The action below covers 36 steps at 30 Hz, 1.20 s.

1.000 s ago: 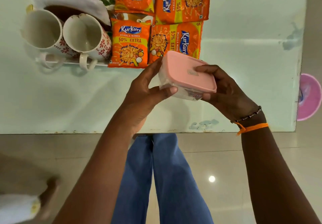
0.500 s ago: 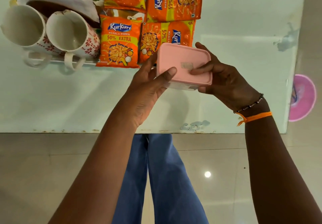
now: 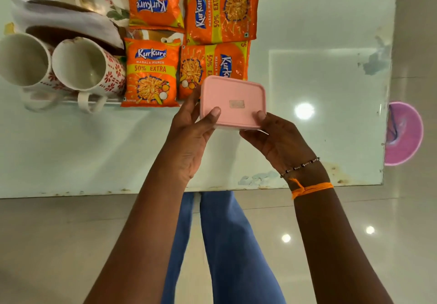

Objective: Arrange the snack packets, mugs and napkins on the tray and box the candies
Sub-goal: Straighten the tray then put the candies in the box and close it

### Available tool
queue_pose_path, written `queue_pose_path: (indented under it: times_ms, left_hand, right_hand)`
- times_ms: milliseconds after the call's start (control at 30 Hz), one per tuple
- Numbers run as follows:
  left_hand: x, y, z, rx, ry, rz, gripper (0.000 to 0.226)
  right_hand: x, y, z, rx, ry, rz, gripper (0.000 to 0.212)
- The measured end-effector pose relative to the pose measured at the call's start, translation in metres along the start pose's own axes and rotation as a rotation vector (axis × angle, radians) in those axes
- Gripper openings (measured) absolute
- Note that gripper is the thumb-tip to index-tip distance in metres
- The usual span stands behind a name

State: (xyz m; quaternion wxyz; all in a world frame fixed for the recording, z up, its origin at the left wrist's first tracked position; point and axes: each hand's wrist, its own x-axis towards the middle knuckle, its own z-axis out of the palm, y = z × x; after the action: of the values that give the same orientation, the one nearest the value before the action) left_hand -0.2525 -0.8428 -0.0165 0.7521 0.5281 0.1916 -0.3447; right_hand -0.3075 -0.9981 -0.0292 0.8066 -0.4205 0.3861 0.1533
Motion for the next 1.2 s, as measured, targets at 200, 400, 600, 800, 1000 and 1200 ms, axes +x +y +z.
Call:
queue_pose_path:
  times_ms: [200, 400, 600, 800, 1000, 1200]
  left_hand:
    - [-0.005, -0.009, -0.018, 0.061, -0.005, 0.027, 0.056]
    - [-0.018, 0.007, -0.047, 0.02, -0.002, 0.052, 0.073]
    - [-0.04, 0.045, -0.087, 0.018, 0.069, 0.064, 0.112]
    - [-0.055, 0.076, -0.145, -0.041, 0.097, 0.146, 0.09]
    - [-0.059, 0.092, -0.177, -0.001, 0.15, 0.175, 0.079]
    - [-0.054, 0.091, -0.187, 0.024, 0.155, 0.18, 0.063]
  right_hand:
    - [0.001, 0.011, 0.009, -0.084, -0.026, 0.006, 0.024]
    - [-0.008, 0.022, 0.048, -0.108, -0.197, -0.008, 0.062]
    - [-0.01, 0.033, 0.134, -0.036, -0.129, -0.059, 0.096]
    - [-0.006, 0.059, 0.212, -0.051, -0.026, -0.126, 0.083]
    - [-0.006, 0.087, 0.252, 0.017, 0.04, -0.283, 0.085]
    - [0.001, 0.098, 0.257, 0.016, 0.083, -0.283, 0.062]
